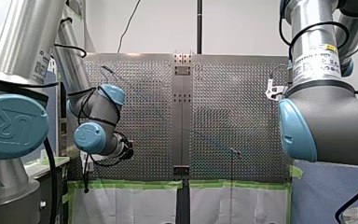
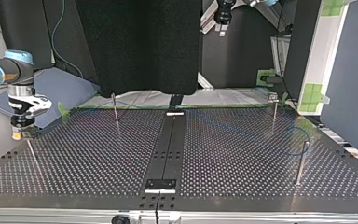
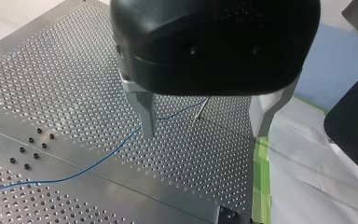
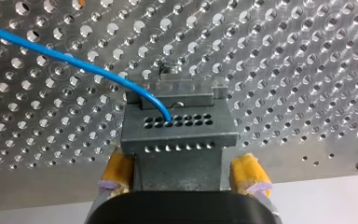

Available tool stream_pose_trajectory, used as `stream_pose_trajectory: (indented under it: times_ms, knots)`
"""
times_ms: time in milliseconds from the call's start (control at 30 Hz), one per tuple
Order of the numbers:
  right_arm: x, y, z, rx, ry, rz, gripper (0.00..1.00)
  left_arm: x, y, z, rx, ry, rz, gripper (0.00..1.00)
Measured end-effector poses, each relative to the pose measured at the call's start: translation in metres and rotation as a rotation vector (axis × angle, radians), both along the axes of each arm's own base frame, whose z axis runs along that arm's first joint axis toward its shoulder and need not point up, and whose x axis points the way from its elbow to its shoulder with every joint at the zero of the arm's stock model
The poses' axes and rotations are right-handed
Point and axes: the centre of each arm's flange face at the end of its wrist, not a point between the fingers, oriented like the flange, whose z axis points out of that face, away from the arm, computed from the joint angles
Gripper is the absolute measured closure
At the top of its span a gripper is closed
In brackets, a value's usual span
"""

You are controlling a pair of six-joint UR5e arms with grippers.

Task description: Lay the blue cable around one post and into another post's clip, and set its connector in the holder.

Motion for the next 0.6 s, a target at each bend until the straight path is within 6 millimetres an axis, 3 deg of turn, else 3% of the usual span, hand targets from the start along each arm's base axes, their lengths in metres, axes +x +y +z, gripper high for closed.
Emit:
stream_pose_trajectory:
  times_ms: [600]
  knots:
    - [0.008,0.001,0.0005,-0.007,0.006,0.016,0.01,-0.0003,-0.0002,0.0,0.0,0.0,-0.001,0.0]
